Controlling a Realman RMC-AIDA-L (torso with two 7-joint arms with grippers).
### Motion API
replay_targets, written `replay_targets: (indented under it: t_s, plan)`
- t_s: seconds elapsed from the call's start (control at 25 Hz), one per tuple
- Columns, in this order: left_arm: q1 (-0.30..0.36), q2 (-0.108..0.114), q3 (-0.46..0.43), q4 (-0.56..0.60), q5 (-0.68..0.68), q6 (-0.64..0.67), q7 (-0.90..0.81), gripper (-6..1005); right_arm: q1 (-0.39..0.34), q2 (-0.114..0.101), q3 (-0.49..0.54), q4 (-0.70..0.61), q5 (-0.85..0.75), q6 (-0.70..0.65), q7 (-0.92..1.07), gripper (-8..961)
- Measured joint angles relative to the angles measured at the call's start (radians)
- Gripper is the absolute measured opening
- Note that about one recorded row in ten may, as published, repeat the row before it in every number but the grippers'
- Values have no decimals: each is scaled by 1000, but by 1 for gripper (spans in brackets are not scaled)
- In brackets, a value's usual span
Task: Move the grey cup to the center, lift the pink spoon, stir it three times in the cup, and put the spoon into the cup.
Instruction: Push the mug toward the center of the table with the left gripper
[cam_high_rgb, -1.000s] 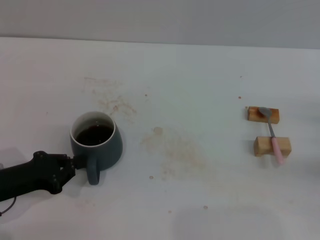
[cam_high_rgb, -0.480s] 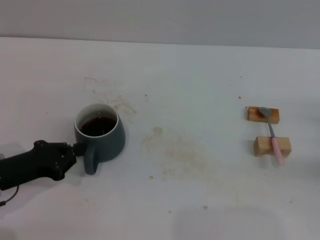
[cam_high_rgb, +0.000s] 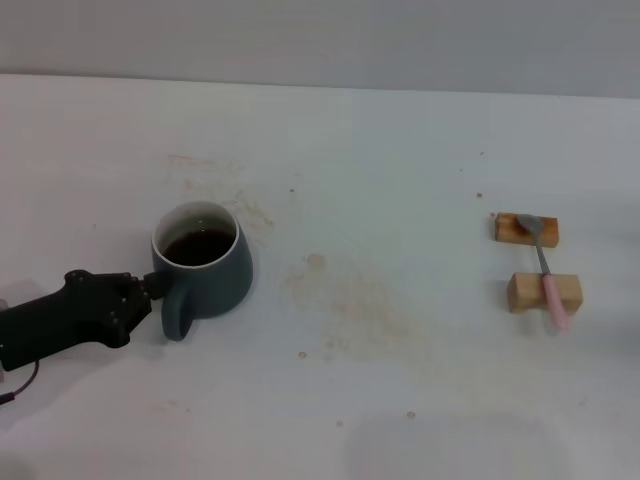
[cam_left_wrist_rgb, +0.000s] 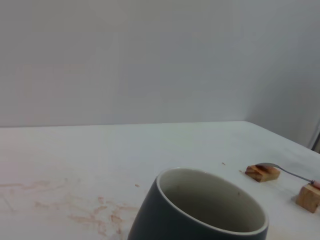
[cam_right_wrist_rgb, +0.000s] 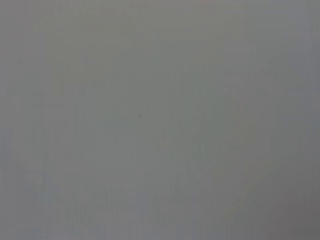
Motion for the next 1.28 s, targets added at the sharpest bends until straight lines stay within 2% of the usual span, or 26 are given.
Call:
replay_targets:
  t_s: [0.4,0.68,1.08,1.28]
  plan:
    - [-7,-20,0,4,-49,-39,15,51,7,0,0,2,0,0,0,506]
    - [-10,-21,1,5,-57,-48,24,53,9,0,0,1,0,0,0,506]
    - [1,-7,0,8,-121,-51,28,56,13,0,0,3,0,10,0,506]
    - [2,-23,0,8,-164,-93,53,57,16,0,0,3,0,11,0,506]
